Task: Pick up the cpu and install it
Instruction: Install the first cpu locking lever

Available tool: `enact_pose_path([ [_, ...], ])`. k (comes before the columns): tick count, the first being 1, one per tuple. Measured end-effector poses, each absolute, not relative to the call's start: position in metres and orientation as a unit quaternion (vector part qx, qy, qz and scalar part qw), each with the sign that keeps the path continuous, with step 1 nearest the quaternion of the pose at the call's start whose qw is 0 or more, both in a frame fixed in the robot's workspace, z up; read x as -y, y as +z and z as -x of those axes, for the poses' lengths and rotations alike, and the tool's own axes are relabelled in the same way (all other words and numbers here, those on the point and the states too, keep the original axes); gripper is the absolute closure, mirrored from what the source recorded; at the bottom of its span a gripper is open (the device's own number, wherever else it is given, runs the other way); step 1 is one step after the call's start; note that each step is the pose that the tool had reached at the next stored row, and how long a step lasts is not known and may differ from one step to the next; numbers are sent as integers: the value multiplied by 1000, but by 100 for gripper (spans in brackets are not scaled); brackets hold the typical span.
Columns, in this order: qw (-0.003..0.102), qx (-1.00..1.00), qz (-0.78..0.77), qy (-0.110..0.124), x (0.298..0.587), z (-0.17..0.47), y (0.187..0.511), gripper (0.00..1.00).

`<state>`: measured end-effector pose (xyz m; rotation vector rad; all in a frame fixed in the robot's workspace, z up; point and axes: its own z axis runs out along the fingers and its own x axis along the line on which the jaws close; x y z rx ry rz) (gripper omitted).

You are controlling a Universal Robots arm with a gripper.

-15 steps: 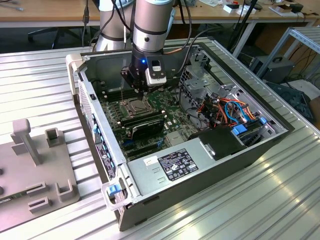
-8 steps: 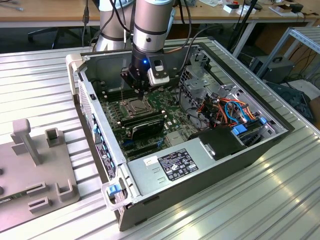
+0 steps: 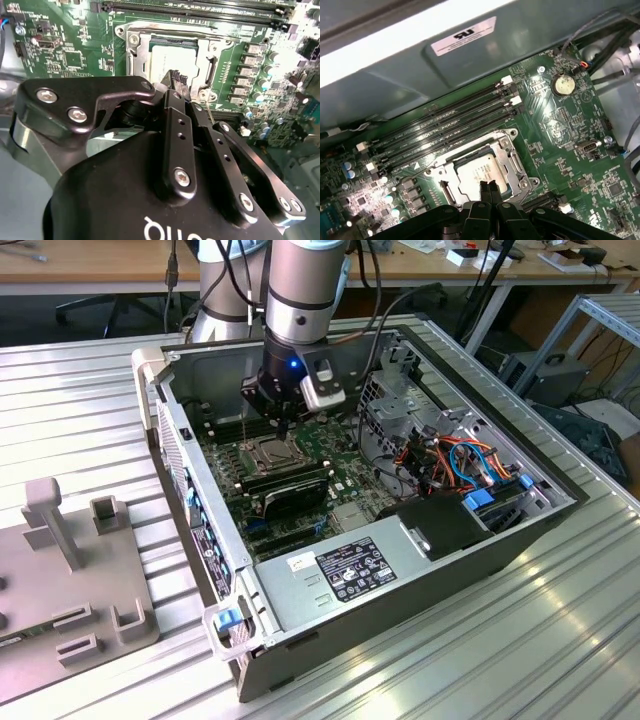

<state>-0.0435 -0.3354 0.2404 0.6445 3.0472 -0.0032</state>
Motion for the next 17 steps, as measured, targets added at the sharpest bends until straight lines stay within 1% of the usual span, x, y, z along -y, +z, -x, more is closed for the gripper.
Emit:
enact_pose_path([
  [17, 14, -994, -106, 0, 335, 44, 240, 89],
])
